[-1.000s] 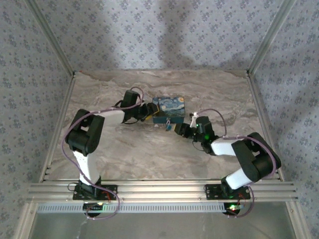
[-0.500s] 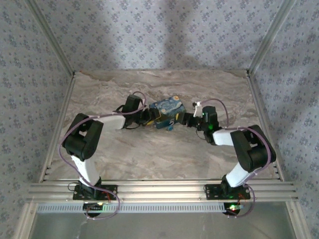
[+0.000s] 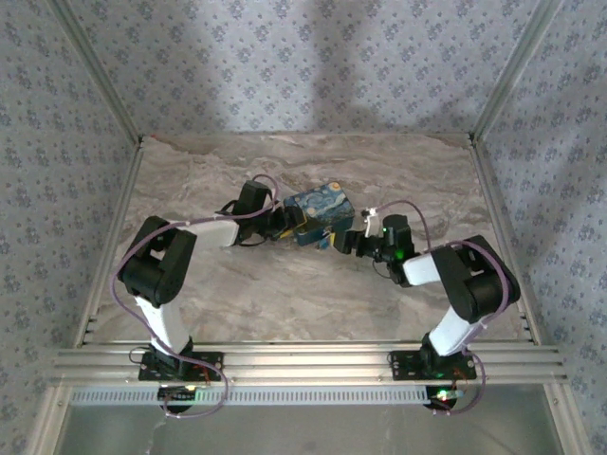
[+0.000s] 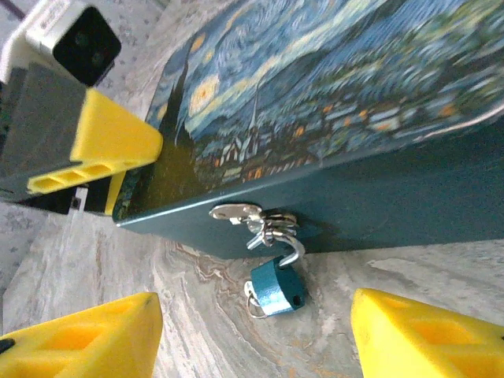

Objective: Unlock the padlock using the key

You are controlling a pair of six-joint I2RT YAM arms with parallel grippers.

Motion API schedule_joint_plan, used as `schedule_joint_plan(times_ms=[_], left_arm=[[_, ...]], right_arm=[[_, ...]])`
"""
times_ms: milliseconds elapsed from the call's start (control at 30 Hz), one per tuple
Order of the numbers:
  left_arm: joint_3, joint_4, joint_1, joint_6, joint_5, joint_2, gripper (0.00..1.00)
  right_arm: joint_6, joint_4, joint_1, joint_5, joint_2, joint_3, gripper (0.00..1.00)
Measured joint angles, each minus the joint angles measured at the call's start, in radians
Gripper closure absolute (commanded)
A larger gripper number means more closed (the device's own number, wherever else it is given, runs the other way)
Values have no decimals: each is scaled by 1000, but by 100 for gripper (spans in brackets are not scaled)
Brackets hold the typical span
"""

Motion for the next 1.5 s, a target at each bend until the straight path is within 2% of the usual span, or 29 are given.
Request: schedule_joint_plan(times_ms=[233, 633, 1000, 1300, 1500], left_arm=[[-3, 3, 0, -8, 0, 0, 41], [-4, 8, 0, -11, 0, 0, 41], [-11, 20, 0, -19, 0, -1, 41], [-13, 23, 0, -19, 0, -2, 41], [-14, 23, 0, -19, 0, -3, 41]], right_arm=[[1, 58, 22, -12, 89, 38, 36], [36, 180, 41, -43, 213, 76, 47], [50, 208, 43, -59, 227, 78, 64], [51, 200, 38, -54, 233, 78, 86], [68, 193, 32, -45, 233, 78, 95]])
